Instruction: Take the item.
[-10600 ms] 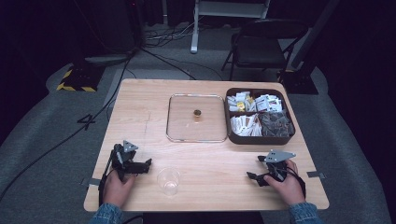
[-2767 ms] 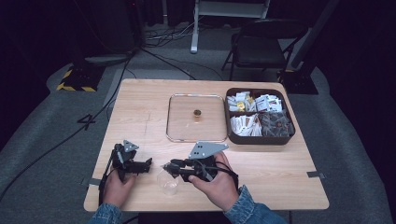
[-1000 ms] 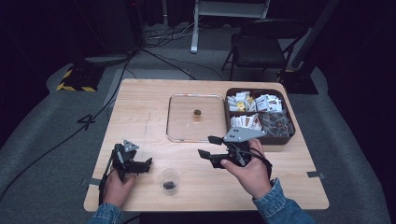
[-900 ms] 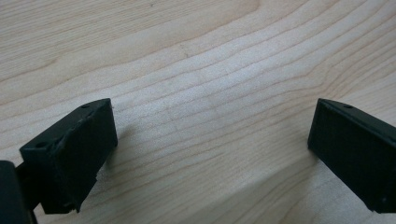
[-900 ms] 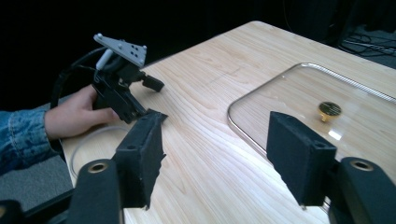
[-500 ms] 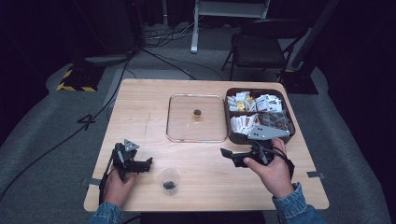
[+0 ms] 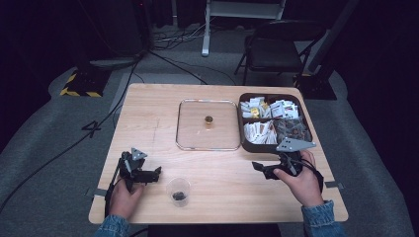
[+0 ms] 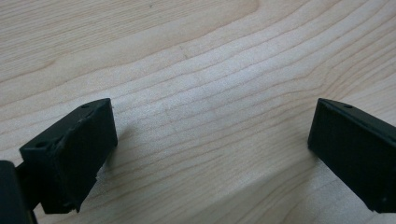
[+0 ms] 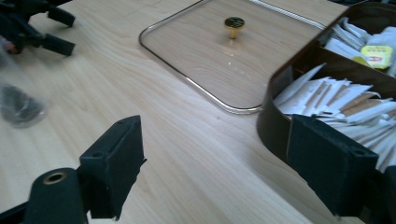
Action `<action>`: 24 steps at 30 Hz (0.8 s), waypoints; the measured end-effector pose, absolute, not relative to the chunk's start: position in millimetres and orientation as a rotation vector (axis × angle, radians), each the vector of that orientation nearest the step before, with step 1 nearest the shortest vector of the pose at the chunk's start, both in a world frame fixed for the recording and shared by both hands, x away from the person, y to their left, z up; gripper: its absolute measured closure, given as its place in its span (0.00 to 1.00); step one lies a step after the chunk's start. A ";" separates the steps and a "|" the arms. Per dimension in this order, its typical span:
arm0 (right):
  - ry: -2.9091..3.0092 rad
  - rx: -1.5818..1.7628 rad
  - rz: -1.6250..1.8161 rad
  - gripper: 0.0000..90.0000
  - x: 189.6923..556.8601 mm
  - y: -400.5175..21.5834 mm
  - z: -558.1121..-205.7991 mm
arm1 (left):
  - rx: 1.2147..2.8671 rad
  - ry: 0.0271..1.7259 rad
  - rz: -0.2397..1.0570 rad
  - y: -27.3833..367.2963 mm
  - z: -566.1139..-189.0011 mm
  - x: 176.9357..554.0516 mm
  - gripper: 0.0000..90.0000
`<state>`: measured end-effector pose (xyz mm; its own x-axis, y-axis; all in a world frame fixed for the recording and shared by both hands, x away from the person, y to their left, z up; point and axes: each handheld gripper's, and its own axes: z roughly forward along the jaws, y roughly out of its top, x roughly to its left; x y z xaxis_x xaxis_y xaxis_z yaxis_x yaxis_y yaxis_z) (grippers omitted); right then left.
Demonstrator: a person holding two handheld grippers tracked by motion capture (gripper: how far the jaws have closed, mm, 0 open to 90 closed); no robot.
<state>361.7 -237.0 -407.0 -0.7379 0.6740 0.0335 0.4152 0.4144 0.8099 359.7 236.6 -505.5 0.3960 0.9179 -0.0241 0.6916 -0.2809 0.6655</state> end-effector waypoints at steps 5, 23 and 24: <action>2.366 1.015 1.250 0.22 371.2 -247.2 -427.0 | 2.063 1.369 0.494 236.7 -505.5 359.7 0.02; 2.348 1.130 1.221 0.22 376.3 -269.9 -471.4 | 2.064 1.368 0.493 236.8 -505.4 359.8 0.02; 2.348 1.135 1.221 0.22 376.3 -270.7 -473.8 | 2.062 1.368 0.495 236.7 -505.5 359.8 0.02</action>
